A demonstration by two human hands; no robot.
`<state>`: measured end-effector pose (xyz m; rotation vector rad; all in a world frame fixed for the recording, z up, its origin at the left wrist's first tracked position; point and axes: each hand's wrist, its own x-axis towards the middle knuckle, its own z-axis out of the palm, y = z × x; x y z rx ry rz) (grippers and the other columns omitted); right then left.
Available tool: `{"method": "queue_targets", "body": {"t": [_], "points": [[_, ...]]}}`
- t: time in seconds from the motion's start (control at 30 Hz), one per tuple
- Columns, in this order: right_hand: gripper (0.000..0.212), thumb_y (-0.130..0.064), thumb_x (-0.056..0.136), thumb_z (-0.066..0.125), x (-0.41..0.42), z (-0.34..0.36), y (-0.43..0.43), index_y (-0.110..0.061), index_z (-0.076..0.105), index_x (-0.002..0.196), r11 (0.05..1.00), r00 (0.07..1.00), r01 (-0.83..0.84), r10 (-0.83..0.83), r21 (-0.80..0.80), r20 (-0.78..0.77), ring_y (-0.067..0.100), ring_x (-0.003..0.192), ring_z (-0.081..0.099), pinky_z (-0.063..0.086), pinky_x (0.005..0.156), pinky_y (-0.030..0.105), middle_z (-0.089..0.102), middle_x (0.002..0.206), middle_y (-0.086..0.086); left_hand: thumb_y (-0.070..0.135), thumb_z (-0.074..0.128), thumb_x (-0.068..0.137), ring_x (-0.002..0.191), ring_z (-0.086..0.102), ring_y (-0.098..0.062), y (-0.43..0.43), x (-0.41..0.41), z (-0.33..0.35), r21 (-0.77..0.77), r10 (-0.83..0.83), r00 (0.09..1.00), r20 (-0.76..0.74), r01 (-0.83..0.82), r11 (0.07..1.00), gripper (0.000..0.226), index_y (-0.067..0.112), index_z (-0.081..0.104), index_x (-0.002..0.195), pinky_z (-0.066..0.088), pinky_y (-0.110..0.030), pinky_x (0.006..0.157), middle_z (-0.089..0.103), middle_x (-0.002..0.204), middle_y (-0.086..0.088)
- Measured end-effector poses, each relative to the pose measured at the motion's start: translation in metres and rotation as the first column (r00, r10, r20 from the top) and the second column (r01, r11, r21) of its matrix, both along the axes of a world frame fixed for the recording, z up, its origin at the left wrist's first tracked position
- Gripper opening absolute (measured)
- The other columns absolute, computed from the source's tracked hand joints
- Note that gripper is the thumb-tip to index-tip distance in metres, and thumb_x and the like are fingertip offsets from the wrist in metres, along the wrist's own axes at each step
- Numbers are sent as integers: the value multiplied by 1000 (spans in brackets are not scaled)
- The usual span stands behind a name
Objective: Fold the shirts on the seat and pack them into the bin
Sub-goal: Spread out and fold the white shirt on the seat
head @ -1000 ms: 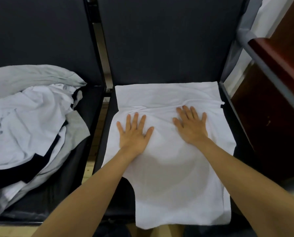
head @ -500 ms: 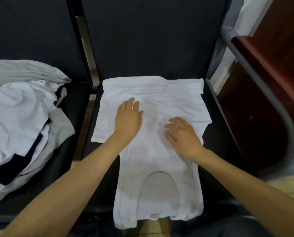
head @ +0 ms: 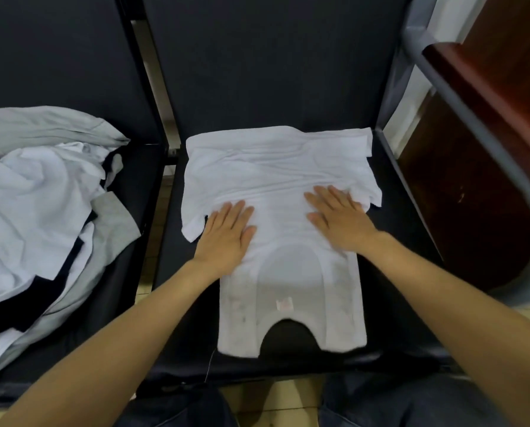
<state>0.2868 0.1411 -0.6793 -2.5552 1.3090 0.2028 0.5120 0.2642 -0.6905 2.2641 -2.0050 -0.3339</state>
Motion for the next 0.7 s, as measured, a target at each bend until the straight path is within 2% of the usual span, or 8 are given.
{"method": "queue_targets", "body": {"t": [0.13, 0.23, 0.3, 0.37, 0.43, 0.53, 0.6, 0.7], "points": [[54, -45, 102, 16, 20, 3, -44, -32, 0, 152, 999, 999, 30, -29, 23, -42, 17, 147, -11, -9, 117, 42, -8, 160, -8, 36, 17, 104, 147, -5, -21, -46, 8, 8, 69, -2, 1000, 30, 0, 998, 52, 19, 5, 152, -5, -36, 117, -3, 160, 0], [54, -37, 100, 37, 35, 8, -46, -21, 25, 150, 996, 993, 83, -85, 35, 83, 22, 147, 5, 5, 119, 43, 15, 159, 1, 27, 33, 103, 143, 18, -28, -60, -1, 15, -53, 21, 999, 33, -19, 998, 47, 9, 29, 147, 10, -37, 116, 22, 155, -13], [47, -28, 98, 48, 32, 18, -26, -13, 42, 141, 998, 964, 57, -59, 15, 261, 26, 142, 24, 19, 116, 40, 37, 149, 7, 21, 45, 100, 130, 41, -34, -45, -12, 21, -212, -5, 1000, -11, 2, 977, 42, 3, 45, 137, 28, -40, 108, 44, 141, -20], [38, -21, 96, 53, 17, 28, 7, -7, 53, 132, 999, 923, 20, -9, -25, 384, 28, 129, 42, 33, 108, 35, 50, 135, 11, 23, 52, 93, 101, 60, -35, -13, -24, 27, -383, -73, 997, -5, 65, 921, 37, 2, 58, 123, 45, -42, 87, 61, 116, -18], [30, -20, 94, 56, -5, 37, 46, -6, 60, 121, 998, 905, 2, 28, -69, 424, 27, 116, 50, 42, 96, 34, 58, 121, 11, 33, 47, 91, 81, 61, -28, 27, -31, 33, -430, -106, 994, 5, 98, 897, 37, 6, 63, 112, 48, -36, 73, 63, 101, -11], [27, -30, 93, 59, -41, 44, 97, -10, 62, 111, 996, 928, -61, 83, -72, 364, 21, 104, 53, 44, 84, 30, 60, 109, 4, 47, 39, 91, 82, 59, -25, 81, -32, 40, -355, -146, 989, -2, 136, 925, 47, 11, 63, 107, 46, -34, 74, 61, 99, -5], [30, -38, 91, 59, -60, 43, 120, -14, 60, 110, 992, 952, -128, 128, -20, 277, 18, 103, 53, 45, 84, 29, 57, 110, 0, 56, 40, 90, 99, 58, -24, 107, -33, 42, -159, -147, 989, -29, 141, 977, 53, 13, 61, 114, 44, -34, 86, 59, 111, -2], [31, -43, 91, 56, -77, 34, 134, -17, 56, 108, 981, 961, -192, 188, 2, 201, 17, 101, 55, 47, 82, 30, 56, 113, -3, 45, 56, 91, 118, 52, -21, 127, -30, 33, -52, -128, 990, -54, 125, 991, 45, 15, 57, 126, 44, -32, 94, 54, 129, 1]]}}
